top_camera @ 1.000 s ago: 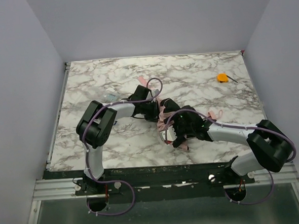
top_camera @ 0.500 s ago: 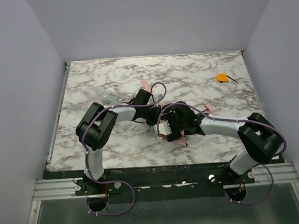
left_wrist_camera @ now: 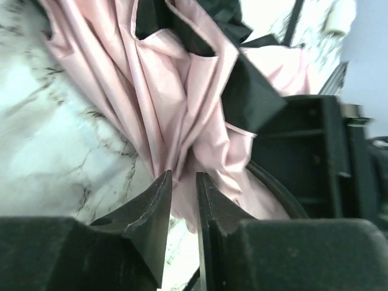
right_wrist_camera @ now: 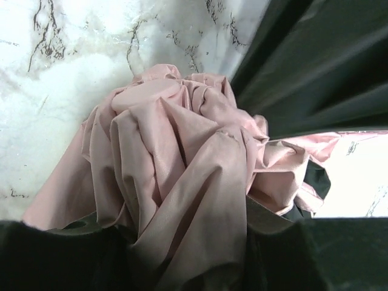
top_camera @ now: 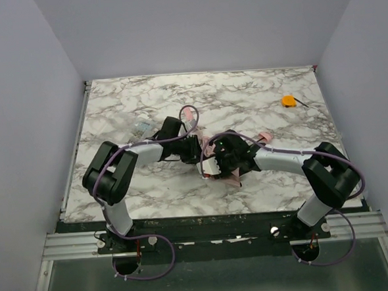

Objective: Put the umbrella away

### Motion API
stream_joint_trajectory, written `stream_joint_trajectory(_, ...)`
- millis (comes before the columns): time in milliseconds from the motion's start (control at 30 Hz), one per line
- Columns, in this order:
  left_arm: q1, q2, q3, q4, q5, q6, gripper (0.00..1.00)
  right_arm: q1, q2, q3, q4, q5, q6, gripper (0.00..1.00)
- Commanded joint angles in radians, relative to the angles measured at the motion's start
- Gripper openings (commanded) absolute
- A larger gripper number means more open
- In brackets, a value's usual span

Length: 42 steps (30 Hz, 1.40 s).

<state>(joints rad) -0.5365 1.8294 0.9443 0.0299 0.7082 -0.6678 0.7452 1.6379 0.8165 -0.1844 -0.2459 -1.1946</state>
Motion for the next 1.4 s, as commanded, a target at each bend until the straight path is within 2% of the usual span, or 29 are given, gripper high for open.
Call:
stream_joint_trajectory(0, 0.073, -0.188, -0.059, 0.148, 0.018, -0.101, 0.30, -0.015, 0.129, -0.070, -0.252, 0.004, 0.026, 0.31)
stream_joint_trajectory(167, 0.132, -0.413, -0.165, 0.158, -0.155, -0.022, 0.31, -0.014, 0.150, -0.039, -0.303, -0.018, 0.047, 0.30)
stream_joint_trajectory(300, 0.144, -0.704, -0.375, 0.254, -0.335, 0.079, 0.33, -0.017, 0.183, 0.033, -0.385, -0.052, 0.098, 0.29)
stream_joint_trajectory(333, 0.143, -0.809, -0.464, 0.318, -0.365, 0.087, 0.44, -0.018, 0.197, 0.052, -0.415, -0.067, 0.109, 0.29)
stream_joint_trajectory(367, 0.137, -0.898, -0.557, 0.389, -0.391, 0.087, 0.75, -0.021, 0.217, 0.079, -0.439, -0.077, 0.137, 0.29)
stream_joint_trajectory(400, 0.132, -0.998, -0.613, 0.431, -0.411, 0.090, 0.98, -0.023, 0.244, 0.106, -0.471, -0.089, 0.161, 0.28)
stream_joint_trajectory(500, 0.125, -1.184, -0.778, 0.508, -0.433, 0.103, 0.99, -0.030, 0.314, 0.175, -0.550, -0.108, 0.199, 0.25)
stream_joint_trajectory(600, 0.125, -1.282, -0.936, 0.699, -0.411, 0.047, 0.99, -0.039, 0.380, 0.217, -0.581, -0.104, 0.243, 0.25)
stream_joint_trajectory(667, 0.122, -1.308, -0.993, 0.749, -0.317, 0.093, 0.98, -0.056, 0.416, 0.235, -0.579, -0.097, 0.281, 0.25)
stream_joint_trajectory(767, 0.042, -1.332, -0.988, 0.745, -0.274, 0.212, 0.89, -0.096, 0.454, 0.257, -0.593, -0.108, 0.291, 0.25)
stream_joint_trajectory(833, -0.078, -1.328, -0.951, 0.660, -0.313, 0.362, 0.87, -0.126, 0.478, 0.278, -0.621, -0.119, 0.284, 0.25)
stream_joint_trajectory(900, -0.245, -1.302, -0.918, 0.599, -0.415, 0.562, 0.86, -0.141, 0.493, 0.297, -0.647, -0.124, 0.258, 0.26)
stream_joint_trajectory(967, -0.364, -1.256, -0.898, 0.574, -0.472, 0.762, 0.85, -0.142, 0.498, 0.297, -0.642, -0.101, 0.247, 0.27)
stream_joint_trajectory(1000, -0.401, -1.220, -0.884, 0.567, -0.511, 0.814, 0.85, -0.143, 0.499, 0.298, -0.643, -0.096, 0.243, 0.27)
stream_joint_trajectory(1133, -0.463, -1.085, -0.831, 0.561, -0.559, 0.946, 0.85, -0.142, 0.500, 0.309, -0.662, -0.089, 0.222, 0.28)
stream_joint_trajectory(1367, -0.518, -0.843, -0.748, 0.593, -0.690, 1.115, 0.88, -0.142, 0.545, 0.375, -0.819, -0.118, 0.148, 0.30)
